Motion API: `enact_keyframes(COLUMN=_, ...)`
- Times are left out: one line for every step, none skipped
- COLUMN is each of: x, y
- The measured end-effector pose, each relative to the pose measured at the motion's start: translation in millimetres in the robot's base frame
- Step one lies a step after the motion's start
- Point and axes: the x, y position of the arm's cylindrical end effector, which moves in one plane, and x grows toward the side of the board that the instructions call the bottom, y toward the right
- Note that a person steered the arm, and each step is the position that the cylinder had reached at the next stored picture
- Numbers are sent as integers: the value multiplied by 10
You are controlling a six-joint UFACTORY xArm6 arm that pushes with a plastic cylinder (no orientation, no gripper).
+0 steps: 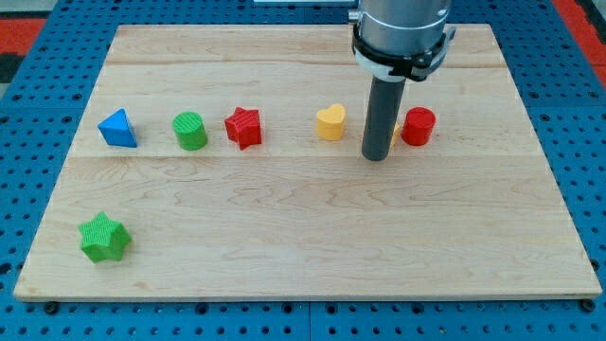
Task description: Slightly move the red circle to the top
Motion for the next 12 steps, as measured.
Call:
enact_keyframes(x=-93, y=126)
enact_keyframes(x=147, y=488)
enact_keyframes(x=207, y=895)
enact_keyframes(x=202, y=777)
enact_keyframes(x=202, y=576)
enact_keyframes(x=161, y=409)
enact_keyframes(x=79, y=449)
enact_keyframes(x=-16, y=523)
enact_keyframes(x=-39, y=592)
enact_keyframes(x=-79, y=631)
enact_keyframes(x=-154, y=631)
enact_keyframes(x=-157, y=992)
